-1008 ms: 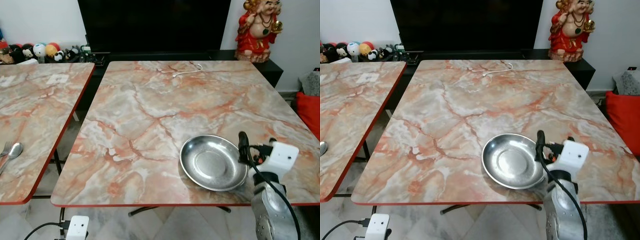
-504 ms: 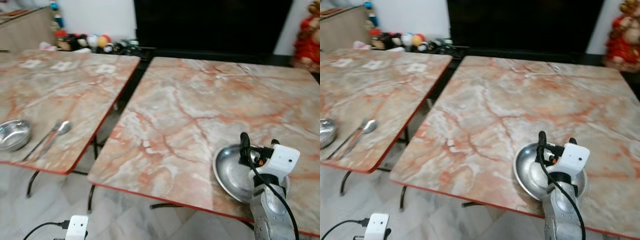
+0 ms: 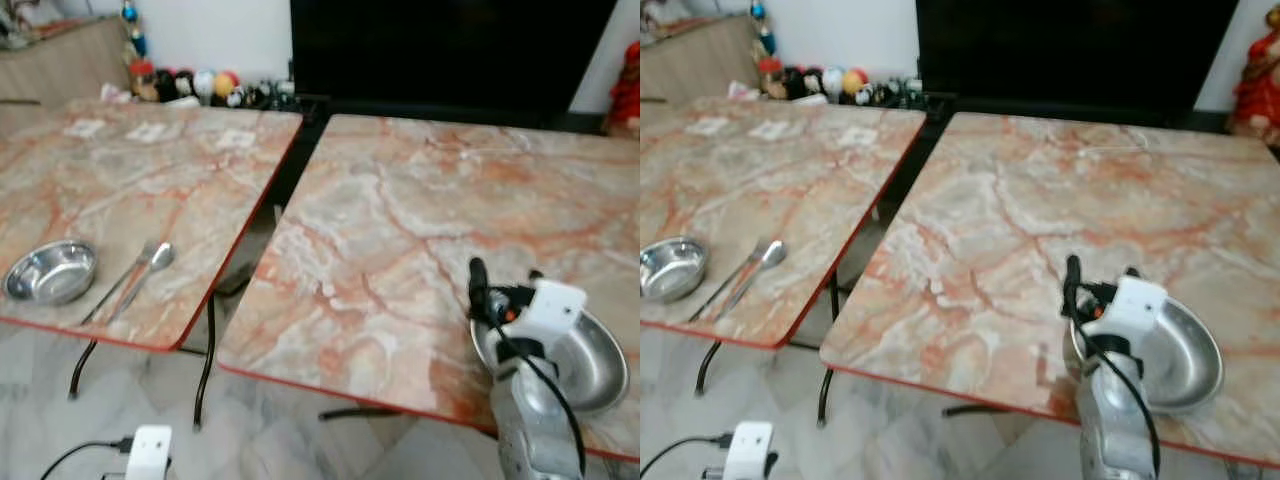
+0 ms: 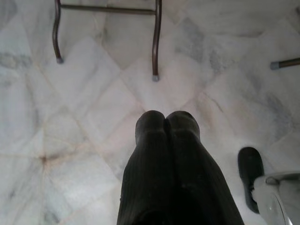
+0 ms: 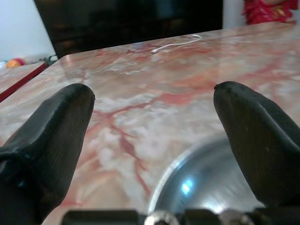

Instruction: Setting the table

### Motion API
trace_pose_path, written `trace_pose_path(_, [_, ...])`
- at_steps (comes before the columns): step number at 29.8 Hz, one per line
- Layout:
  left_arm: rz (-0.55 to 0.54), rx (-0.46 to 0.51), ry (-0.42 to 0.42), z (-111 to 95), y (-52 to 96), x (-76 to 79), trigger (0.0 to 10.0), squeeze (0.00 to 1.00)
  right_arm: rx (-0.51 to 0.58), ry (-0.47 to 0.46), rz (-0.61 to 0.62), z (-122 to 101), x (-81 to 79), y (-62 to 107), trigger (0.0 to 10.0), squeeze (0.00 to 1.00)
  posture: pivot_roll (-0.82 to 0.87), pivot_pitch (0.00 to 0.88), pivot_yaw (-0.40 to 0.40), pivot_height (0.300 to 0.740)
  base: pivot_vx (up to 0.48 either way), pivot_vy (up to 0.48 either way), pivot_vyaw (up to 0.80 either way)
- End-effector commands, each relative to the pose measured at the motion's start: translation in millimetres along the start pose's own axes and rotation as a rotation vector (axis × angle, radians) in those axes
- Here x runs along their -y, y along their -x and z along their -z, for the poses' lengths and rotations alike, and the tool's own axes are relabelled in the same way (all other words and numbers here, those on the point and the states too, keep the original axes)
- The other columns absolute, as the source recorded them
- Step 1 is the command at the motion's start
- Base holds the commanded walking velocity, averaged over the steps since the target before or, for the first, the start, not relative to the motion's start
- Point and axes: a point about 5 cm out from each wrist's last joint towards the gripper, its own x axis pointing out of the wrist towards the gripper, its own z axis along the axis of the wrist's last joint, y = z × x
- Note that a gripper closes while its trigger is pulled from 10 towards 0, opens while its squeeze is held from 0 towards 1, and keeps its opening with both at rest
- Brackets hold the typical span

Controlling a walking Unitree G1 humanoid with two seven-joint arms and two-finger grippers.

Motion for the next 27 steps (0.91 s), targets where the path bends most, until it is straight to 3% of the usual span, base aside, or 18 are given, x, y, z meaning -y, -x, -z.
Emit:
trace_pose_path(1, [-0.008, -0.018, -0.001, 5.3, 1.7, -1.8, 10.0, 0.00, 0.004, 0.001, 0.009, 0.0, 1.3, -0.9, 10.0, 0.00, -0.02, 0.000, 0.010, 0.740, 0.000, 0.480, 0.00])
trace_pose_path(27, [-0.017, -0.024, 0.022, 9.4, 3.5, 0.3, 10.0, 0.00, 0.025, 0.051, -0.078, -3.4, -12.9, -5.8, 10.0, 0.00, -0.02, 0.000, -0.006, 0.740, 0.000, 0.480, 0.00])
